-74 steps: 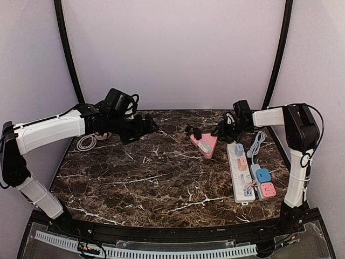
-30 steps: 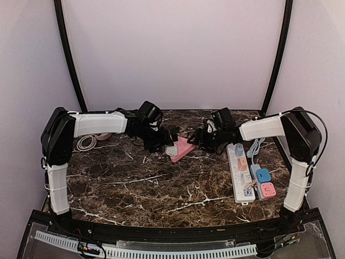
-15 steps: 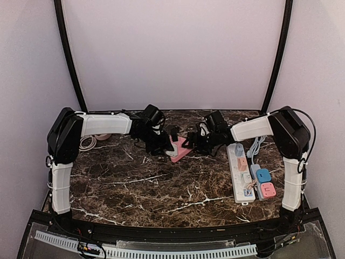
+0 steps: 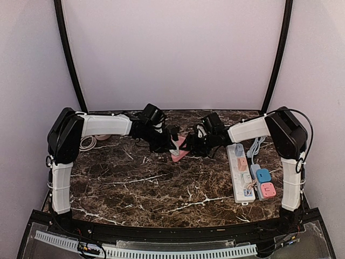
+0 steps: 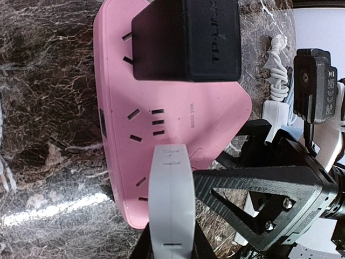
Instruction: Pull the plug off the socket
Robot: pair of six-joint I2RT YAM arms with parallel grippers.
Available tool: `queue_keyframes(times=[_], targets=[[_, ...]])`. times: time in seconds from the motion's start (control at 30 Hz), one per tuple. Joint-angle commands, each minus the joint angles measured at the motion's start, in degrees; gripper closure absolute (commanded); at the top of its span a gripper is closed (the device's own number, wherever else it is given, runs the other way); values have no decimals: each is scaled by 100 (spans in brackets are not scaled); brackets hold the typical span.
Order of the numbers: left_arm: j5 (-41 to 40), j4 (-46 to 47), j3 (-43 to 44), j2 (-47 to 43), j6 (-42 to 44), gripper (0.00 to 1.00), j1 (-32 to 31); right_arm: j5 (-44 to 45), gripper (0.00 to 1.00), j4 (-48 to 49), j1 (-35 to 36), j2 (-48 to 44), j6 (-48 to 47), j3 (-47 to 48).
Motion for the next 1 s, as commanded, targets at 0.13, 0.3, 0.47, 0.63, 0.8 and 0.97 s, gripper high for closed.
queue_keyframes(times=[0.13, 0.3, 0.47, 0.63, 0.8, 0.97], targets=[[417, 1120, -667, -438, -202, 100, 26, 501, 31, -627, 71, 337, -111, 283], [551, 1700, -1115, -655, -381, 100, 23, 1098, 35, -1164, 193, 381, -377, 517], [661, 2194, -1367, -771, -501, 100, 25, 1523, 36, -1557, 349, 473, -567, 786], [784, 2795, -1686, -919, -717, 100, 27, 1734, 36, -1740, 426, 538, -654, 891], [880, 3063, -1820, -1006, -739, 100, 54, 1795, 36, -1793, 444, 566, -712, 913], [1066, 3432, -1975, -1058, -936, 100, 138, 1873, 36, -1821, 448, 620, -746, 885]])
